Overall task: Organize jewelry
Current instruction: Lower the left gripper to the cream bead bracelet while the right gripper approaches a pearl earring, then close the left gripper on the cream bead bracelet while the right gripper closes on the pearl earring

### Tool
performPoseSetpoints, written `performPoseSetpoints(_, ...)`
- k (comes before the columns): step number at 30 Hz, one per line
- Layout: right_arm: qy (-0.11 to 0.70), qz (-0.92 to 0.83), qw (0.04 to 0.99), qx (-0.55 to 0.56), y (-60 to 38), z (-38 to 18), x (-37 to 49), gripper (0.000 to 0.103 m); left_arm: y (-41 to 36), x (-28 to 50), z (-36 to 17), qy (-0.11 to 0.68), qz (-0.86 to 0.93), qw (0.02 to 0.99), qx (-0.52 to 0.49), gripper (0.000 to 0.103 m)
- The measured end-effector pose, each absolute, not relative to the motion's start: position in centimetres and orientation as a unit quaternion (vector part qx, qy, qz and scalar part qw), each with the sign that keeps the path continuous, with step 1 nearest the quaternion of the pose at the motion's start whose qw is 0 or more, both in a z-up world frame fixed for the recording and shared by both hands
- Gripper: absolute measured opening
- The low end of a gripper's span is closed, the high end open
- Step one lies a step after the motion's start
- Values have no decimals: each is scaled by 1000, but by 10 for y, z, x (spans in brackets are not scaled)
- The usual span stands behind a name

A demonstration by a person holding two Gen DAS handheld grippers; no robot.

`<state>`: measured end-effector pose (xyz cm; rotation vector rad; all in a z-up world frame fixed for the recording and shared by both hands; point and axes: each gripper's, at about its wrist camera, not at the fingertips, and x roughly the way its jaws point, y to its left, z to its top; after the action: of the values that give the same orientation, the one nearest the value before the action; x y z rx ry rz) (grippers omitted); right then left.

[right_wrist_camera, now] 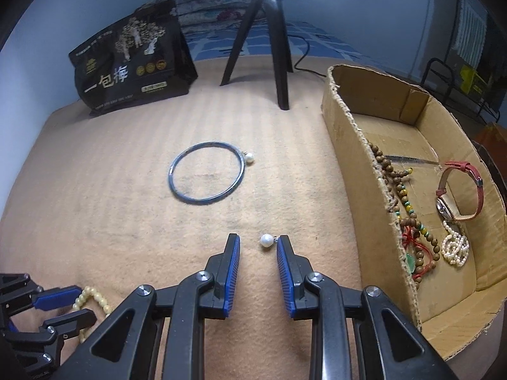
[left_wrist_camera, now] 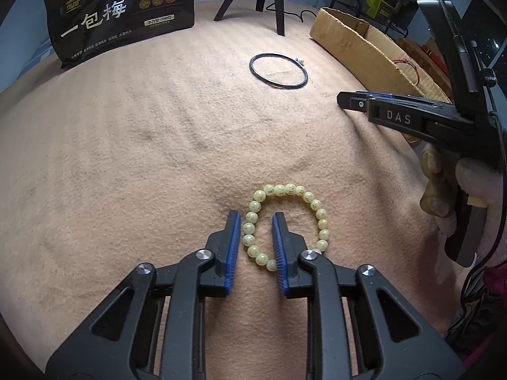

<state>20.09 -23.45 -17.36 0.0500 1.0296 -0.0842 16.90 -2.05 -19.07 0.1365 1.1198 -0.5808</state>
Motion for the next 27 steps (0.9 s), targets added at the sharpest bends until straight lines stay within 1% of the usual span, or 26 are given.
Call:
performPoseSetpoints(3,493,-46,868,23,-236,-174,202,23,-20,169,-191,522,-270,807,66,16)
performPoseSetpoints(7,495,-44,867,20,-232,-177,205,22,-21,168,-191,520,-269,808,69,15)
performPoseSetpoints(10,496,-44,867,22,-232,-178,206,22,-20,169,-191,520,-268,808,67,12)
performPoseSetpoints(11,497,-44,867,21,-232,-179,206,21,-20,169,-191,520,-267,809,65,11)
performPoseSetpoints(14,497,-39,867,22,-230,-179,206,9,-18,169,-192,521,-266,809,61,10)
performPoseSetpoints(18,493,-30,869,25,-230,-180,205,9,-16,170,-192,521,-265,809,57,8)
performPoseSetpoints(27,490,-17,871,31,-234,-178,200,9,-15,171,-192,524,-263,809,47,7)
